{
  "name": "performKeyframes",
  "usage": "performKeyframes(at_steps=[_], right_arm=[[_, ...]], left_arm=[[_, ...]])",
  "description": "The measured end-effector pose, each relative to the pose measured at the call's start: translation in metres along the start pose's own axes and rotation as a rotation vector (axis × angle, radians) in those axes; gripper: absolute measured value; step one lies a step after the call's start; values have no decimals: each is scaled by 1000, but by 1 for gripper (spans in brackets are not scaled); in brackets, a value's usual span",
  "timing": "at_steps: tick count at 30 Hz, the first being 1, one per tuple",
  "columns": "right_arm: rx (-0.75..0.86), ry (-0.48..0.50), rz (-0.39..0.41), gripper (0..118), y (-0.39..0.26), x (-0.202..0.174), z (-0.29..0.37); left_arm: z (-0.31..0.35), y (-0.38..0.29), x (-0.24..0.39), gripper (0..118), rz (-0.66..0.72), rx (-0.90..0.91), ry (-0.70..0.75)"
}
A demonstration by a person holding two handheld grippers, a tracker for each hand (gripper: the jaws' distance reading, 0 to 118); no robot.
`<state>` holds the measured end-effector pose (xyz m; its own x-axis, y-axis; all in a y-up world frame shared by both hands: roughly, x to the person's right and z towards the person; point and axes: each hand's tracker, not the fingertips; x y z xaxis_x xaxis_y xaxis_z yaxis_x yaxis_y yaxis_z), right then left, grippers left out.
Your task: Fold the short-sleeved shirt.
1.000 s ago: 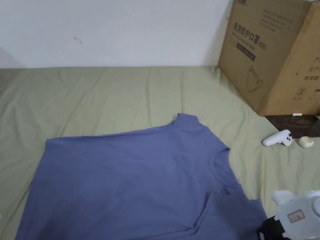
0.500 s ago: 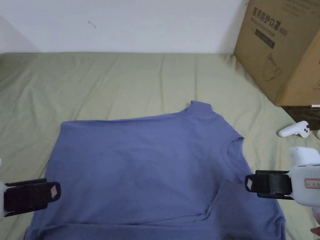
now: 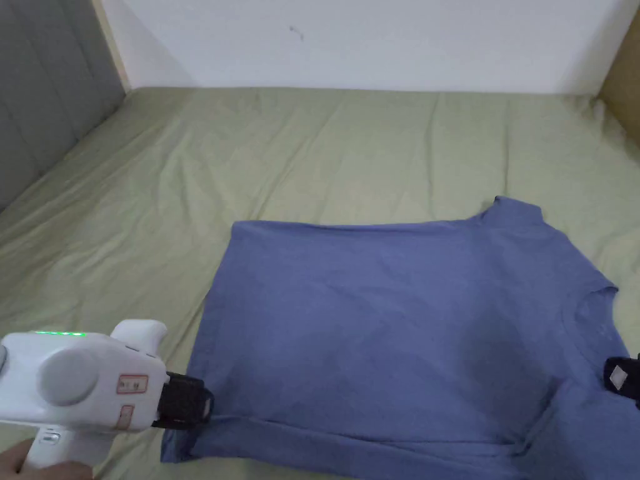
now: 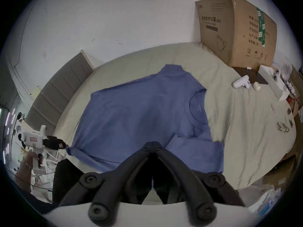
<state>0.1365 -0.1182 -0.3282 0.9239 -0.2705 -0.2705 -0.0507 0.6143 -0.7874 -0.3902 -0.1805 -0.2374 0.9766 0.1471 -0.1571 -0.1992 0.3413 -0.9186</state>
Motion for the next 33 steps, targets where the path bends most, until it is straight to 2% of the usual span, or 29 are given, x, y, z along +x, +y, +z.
performKeyframes(at_steps=[1, 2, 6, 7, 8, 10, 13, 14, 19, 20, 22, 23, 24, 26, 28, 29, 30, 31, 33], right_arm=[[-12, 10, -13, 0, -2, 2, -2], [-21, 18, -23, 0, -5, 3, -3], [-40, 10, -44, 0, -12, 13, -3], [-48, 0, -46, 0, -14, 17, -4], [-53, -13, -50, 0, -15, 20, -4], [-57, -34, -59, 0, -19, 27, -3], [-69, -42, -56, 0, -23, 38, 4], [-77, -40, -46, 0, -24, 42, 6], [-166, -99, 3, 0, -35, 67, 8], [-181, -123, 5, 16, -40, 73, 5], [-269, -185, -7, 101, -51, 85, -8], [-313, -184, -16, 117, -58, 91, -15], [-308, -153, -19, 115, -61, 99, -17], [-392, -174, -48, 116, -71, 114, -36], [-456, -189, -43, 114, -80, 122, -52], [-466, -187, -34, 104, -83, 122, -55], [-460, -172, -32, 82, -84, 116, -58], [-461, -127, -20, 54, -83, 111, -58], [-443, -198, 86, 33, -80, 103, -50]], left_arm=[[-16, -5, -4, 118, 4, -36, 15], [-23, -10, -8, 111, -6, 11, -17], [-48, -19, -6, 110, 1, -60, 38], [-55, -21, -6, 103, -9, -88, 50], [-57, -22, -6, 82, -28, -96, 43], [-56, -25, -9, 74, -62, -85, 84], [-39, -28, -1, 16, -45, -55, 19], [-36, -29, 1, 7, -40, -42, 23], [-15, -29, 15, 7, -35, 4, 7], [-12, -29, 15, 7, -36, 14, 5], [-4, -28, 9, 7, -29, 45, -8], [-1, -29, 10, 7, -26, 58, -13], [2, -30, 10, 7, -25, 68, -12], [10, -27, 10, 7, -16, 76, -19], [14, -28, 11, 7, -9, 82, -23], [20, -27, 20, 7, -8, 83, -23], [21, -27, 23, 7, -6, 81, -20], [21, -28, 24, 7, -2, 75, -17], [13, -25, 10, 7, 7, 65, -19]])
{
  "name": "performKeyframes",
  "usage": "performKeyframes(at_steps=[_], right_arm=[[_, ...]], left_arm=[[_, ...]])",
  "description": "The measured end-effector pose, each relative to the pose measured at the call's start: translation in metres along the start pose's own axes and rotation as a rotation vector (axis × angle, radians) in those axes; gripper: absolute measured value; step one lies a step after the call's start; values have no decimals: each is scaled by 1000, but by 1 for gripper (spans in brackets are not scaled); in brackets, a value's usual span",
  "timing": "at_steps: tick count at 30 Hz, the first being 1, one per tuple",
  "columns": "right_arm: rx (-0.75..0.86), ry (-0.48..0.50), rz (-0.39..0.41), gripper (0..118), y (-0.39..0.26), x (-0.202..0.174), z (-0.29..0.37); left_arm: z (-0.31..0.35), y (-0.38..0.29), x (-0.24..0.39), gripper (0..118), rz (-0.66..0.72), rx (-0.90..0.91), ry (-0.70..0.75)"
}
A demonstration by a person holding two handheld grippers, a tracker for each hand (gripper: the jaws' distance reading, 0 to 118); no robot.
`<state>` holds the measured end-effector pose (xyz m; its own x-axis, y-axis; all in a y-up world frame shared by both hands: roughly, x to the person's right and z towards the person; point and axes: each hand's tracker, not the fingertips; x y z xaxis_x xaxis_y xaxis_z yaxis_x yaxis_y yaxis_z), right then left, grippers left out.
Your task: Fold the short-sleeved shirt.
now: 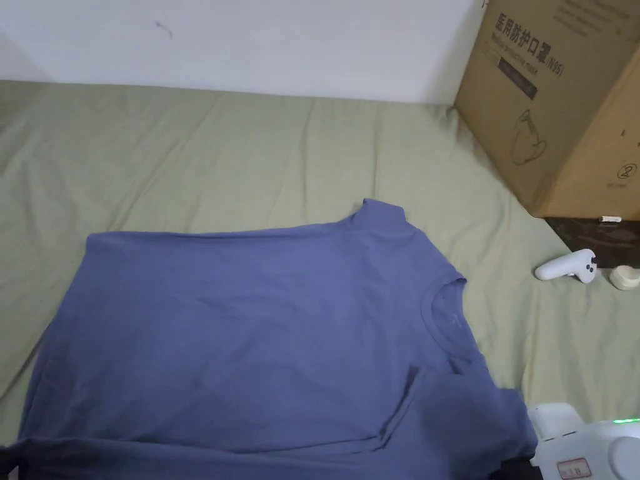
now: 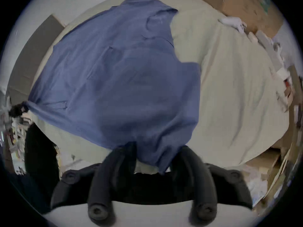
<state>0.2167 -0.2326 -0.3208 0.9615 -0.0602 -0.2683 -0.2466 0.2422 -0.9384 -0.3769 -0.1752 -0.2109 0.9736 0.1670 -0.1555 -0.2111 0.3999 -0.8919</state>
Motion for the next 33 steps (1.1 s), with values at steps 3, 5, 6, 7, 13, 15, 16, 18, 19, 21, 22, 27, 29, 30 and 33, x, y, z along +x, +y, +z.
performKeyframes(at_steps=[3, 5, 6, 7, 13, 15, 16, 18, 19, 21, 22, 27, 29, 30, 33], right_arm=[[54, 74, -13, 4, 0, -5, 23], [68, 68, -72, 4, 3, 0, 28], [84, 78, -74, 4, 4, 2, 30], [107, 96, -86, 4, 5, 4, 34], [193, 161, -161, 4, 19, -3, 71], [246, 180, -184, 4, 33, 3, 84], [266, 184, -195, 4, 42, 5, 90], [286, 205, -221, 4, 65, 13, 92], [294, 216, -236, 4, 78, 17, 92], [297, 234, -265, 4, 106, 23, 82], [294, 241, -276, 4, 122, 26, 73], [244, 195, -290, 4, 186, 26, 18], [244, 185, -295, 4, 195, 16, 6], [244, 177, -298, 4, 198, 12, 0], [264, 130, -332, 53, 199, 2, -9]], left_arm=[[-4, -1, -3, 7, 3, -13, 1], [-5, -1, -4, 7, 5, -15, 7], [-5, -2, -5, 7, 12, -14, 6], [-5, -2, -7, 7, 23, -15, 0], [13, 7, -3, 7, 119, 45, -76], [24, 18, -3, 7, 140, 68, -94], [16, 23, -11, 7, 144, 69, -98], [14, 39, -15, 7, 162, 75, -102], [11, 48, -16, 7, 178, 74, -101], [-2, 72, -18, 7, 199, 50, -90], [-11, 84, -19, 7, 206, 36, -78], [-59, 134, -27, 8, 271, -16, -74], [-70, 146, -30, 13, 286, -18, -78], [-75, 150, -31, 24, 289, -17, -76], [-77, 150, -30, 99, 297, -2, -57]])
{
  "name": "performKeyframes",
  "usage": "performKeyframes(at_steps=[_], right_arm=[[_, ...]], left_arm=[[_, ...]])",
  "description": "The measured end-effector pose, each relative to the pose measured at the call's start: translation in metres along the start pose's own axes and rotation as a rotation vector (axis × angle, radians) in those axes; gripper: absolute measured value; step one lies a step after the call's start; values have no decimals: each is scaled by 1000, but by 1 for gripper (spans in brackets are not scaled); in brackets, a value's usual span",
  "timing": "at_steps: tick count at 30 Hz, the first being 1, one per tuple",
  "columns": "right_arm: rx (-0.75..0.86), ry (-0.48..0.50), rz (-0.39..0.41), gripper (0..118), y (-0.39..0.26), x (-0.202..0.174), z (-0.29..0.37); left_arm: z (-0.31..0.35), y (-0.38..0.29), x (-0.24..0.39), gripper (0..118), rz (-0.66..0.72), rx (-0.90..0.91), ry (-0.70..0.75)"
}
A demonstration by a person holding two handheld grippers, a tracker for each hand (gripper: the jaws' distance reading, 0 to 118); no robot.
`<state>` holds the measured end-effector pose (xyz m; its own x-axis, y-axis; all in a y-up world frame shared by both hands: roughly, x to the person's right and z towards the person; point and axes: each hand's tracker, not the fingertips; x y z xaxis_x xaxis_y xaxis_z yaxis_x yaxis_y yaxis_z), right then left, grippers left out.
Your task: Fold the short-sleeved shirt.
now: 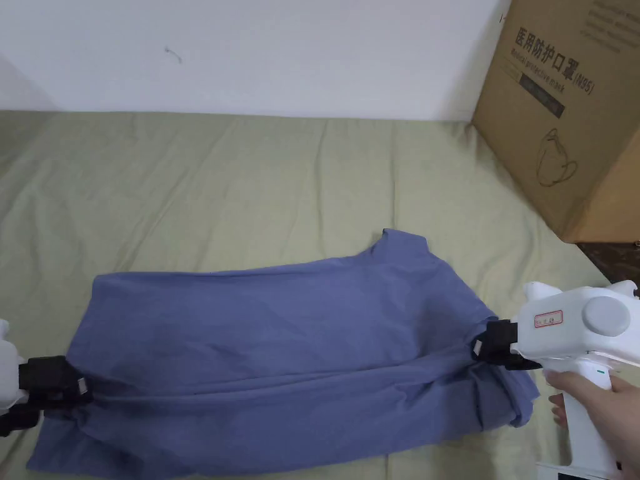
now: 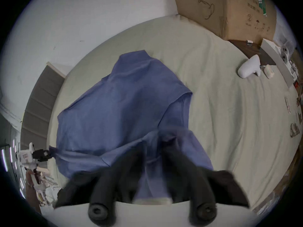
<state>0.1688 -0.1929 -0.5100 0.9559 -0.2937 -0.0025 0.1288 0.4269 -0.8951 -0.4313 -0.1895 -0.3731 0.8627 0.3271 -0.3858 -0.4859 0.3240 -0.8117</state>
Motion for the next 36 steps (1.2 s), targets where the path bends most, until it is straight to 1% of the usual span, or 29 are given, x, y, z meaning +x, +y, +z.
performKeyframes(at_steps=[1, 2, 3, 5, 7, 10, 12, 13, 14, 15, 16, 17, 18, 20, 21, 23, 24, 25, 26, 27, 28, 29, 30, 31, 32, 33, 34, 35, 36], right_arm=[[22, -18, -16, 84, 2, 6, -3], [36, -10, -20, 110, -1, 5, 0], [65, 7, -27, 118, -6, 4, 5], [131, 39, -21, 118, -18, 4, 20], [202, 54, -16, 118, -34, -2, 40], [216, 90, 7, 118, -59, -13, 68], [228, 111, 28, 117, -72, -21, 84], [243, 128, 38, 115, -79, -24, 93], [257, 148, 42, 109, -84, -27, 99], [275, 168, 46, 95, -89, -29, 106], [291, 177, 45, 67, -91, -31, 110], [294, 167, 49, 15, -94, -33, 112], [295, 167, 55, 0, -95, -36, 114], [313, 165, 80, 0, -96, -37, 116], [308, 165, 96, 0, -96, -37, 115], [294, 150, 113, 0, -97, -39, 113], [284, 150, 117, 0, -95, -36, 110], [275, 151, 116, 0, -95, -35, 108], [269, 153, 113, 0, -96, -35, 107], [262, 156, 106, 0, -96, -33, 106], [254, 161, 97, 0, -97, -33, 105], [245, 167, 87, 0, -98, -32, 104], [238, 172, 78, 0, -99, -31, 104], [234, 176, 73, 0, -100, -30, 103], [230, 177, 71, 0, -101, -30, 103], [226, 175, 72, 0, -102, -29, 102], [222, 166, 75, 0, -103, -28, 102], [220, 155, 80, 0, -103, -27, 101], [219, 144, 82, 0, -104, -25, 100]], left_arm=[[1, -2, -1, 114, 5, 1, -1], [3, -6, -3, 118, 11, 6, -7], [6, -7, -7, 118, 14, 39, -36], [18, -16, -9, 118, 5, 93, -86], [37, -32, -3, 118, -30, 154, -81], [63, -61, 10, 118, -177, 281, -50], [76, -76, 15, 116, -264, 323, -19], [83, -85, 16, 110, -296, 343, -21], [88, -91, 17, 89, -310, 357, -10], [89, -94, 17, 58, -314, 357, 11], [90, -98, 16, 23, -305, 350, 46], [90, -100, 13, 1, -285, 337, 94], [90, -99, 9, 1, -246, 326, 85], [87, -96, 4, 1, -161, 255, 34], [83, -95, -2, 1, -124, 242, 32], [70, -90, -10, 1, -82, 177, 56], [62, -88, -14, 3, -62, 161, 76], [53, -85, -19, 17, -54, 159, 72], [46, -83, -23, 63, -46, 162, 71], [34, -82, -25, 104, -35, 155, 73], [21, -79, -26, 118, -31, 127, 89], [20, -79, -25, 112, -32, 130, 86], [19, -69, -21, 112, -41, 153, 93], [-6, -66, -30, 112, -48, 132, 128], [-17, -64, -30, 111, -69, 112, 143], [-27, -61, -28, 105, -101, 86, 153], [-35, -58, -25, 88, -128, 42, 147], [-38, -62, -15, 64, -155, 22, 118], [-40, -64, -7, 60, -192, 39, 121]])
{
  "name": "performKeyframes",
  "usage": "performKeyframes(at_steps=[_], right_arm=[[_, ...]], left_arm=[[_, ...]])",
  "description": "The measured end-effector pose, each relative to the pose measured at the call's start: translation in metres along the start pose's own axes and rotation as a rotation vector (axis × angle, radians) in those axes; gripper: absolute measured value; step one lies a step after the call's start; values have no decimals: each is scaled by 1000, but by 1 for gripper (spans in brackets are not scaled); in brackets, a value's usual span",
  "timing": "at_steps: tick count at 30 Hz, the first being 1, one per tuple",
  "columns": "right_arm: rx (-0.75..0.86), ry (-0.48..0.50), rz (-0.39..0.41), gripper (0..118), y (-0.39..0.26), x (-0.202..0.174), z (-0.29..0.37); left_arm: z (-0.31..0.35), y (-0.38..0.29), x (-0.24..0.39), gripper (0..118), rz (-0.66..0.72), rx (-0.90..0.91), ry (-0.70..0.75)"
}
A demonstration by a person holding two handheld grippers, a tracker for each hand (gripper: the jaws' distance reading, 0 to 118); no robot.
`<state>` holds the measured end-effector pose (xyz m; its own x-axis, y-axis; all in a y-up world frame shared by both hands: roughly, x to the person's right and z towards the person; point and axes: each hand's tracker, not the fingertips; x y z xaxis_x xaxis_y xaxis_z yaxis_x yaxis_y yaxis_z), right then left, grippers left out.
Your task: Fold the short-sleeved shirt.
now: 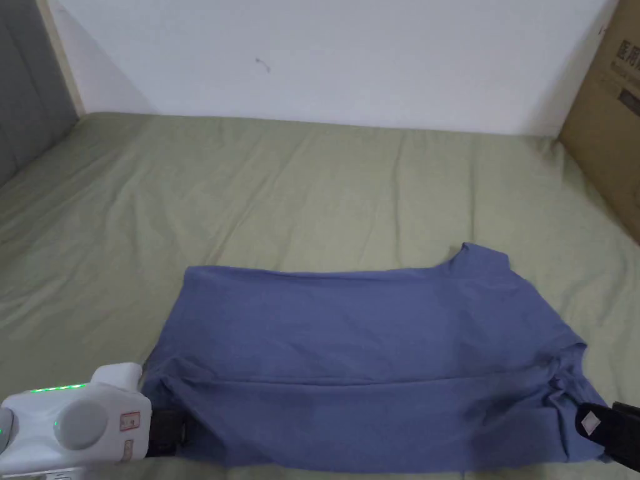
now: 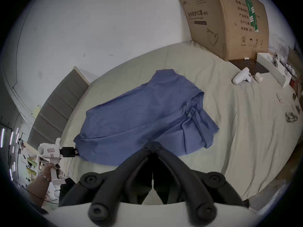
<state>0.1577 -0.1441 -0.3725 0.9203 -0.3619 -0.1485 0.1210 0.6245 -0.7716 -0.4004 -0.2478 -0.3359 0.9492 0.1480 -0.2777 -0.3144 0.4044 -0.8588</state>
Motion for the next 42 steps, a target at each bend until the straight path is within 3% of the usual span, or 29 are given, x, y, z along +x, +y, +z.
performKeyframes(at_steps=[1, 2, 4, 5, 8, 9, 10, 11, 12, 13, 17, 18, 19, 20, 22, 23, 25, 30, 34, 37, 41, 42], right_arm=[[0, -8, 1, 0, 0, 2, 0], [1, -13, 0, 0, -1, 5, 1], [6, -23, -8, 0, 0, 12, 1], [10, -32, -12, 0, 1, 16, 1], [7, -51, -26, 0, 8, 34, -8], [-6, -65, -37, 5, 10, 41, -15], [-27, -82, -50, 30, 13, 49, -25], [-73, -106, -71, 84, 16, 57, -37], [-142, -117, -95, 112, 18, 68, -54], [-177, -119, -131, 118, 19, 78, -68], [-282, -180, -213, 113, 10, 99, -105], [-285, -176, -197, 101, 9, 98, -107], [-280, -187, -163, 72, 8, 92, -105], [-270, -203, -111, 30, 11, 84, -103], [-257, -239, 14, 19, 9, 69, -94], [-259, -209, 26, 9, 8, 67, -90], [-262, -142, -25, 9, 14, 69, -84], [-224, -141, -12, 9, 18, 62, -37], [-246, -132, -5, 9, 2, 62, 4], [-314, -107, -81, 9, -24, 74, 21], [-337, -129, -87, 9, -60, 87, 18], [-329, -140, -121, 10, -64, 90, 15]], left_arm=[[3, -1, 7, 43, -61, 26, 66], [7, -3, 9, 26, -94, 52, 42], [16, -6, 11, 10, -90, 87, 19], [20, -6, 7, 5, -64, 99, -19], [43, -1, 5, 5, -6, 97, -22], [48, 0, 2, 5, 3, 106, -29], [52, 0, 1, 5, 9, 107, -32], [50, -1, -6, 5, 12, 104, -38], [51, -1, -8, 5, 13, 100, -38], [54, -1, -7, 5, 16, 99, -40], [60, -3, 5, 5, 25, 113, -35], [61, -3, 7, 5, 33, 109, -43], [58, 0, 2, 5, 33, 107, -42], [59, 0, 2, 5, 32, 103, -41], [62, 0, 5, 5, 26, 100, -46], [65, -1, 10, 5, 22, 103, -44], [71, 0, 12, 5, 28, 109, -54], [94, 1, 5, 5, 37, 131, -84], [92, -7, -36, 5, 18, 127, -86], [98, -39, -50, 5, 65, 71, -107], [85, -75, -59, 5, 112, -36, -152], [81, -80, -62, 6, 117, -42, -163]])
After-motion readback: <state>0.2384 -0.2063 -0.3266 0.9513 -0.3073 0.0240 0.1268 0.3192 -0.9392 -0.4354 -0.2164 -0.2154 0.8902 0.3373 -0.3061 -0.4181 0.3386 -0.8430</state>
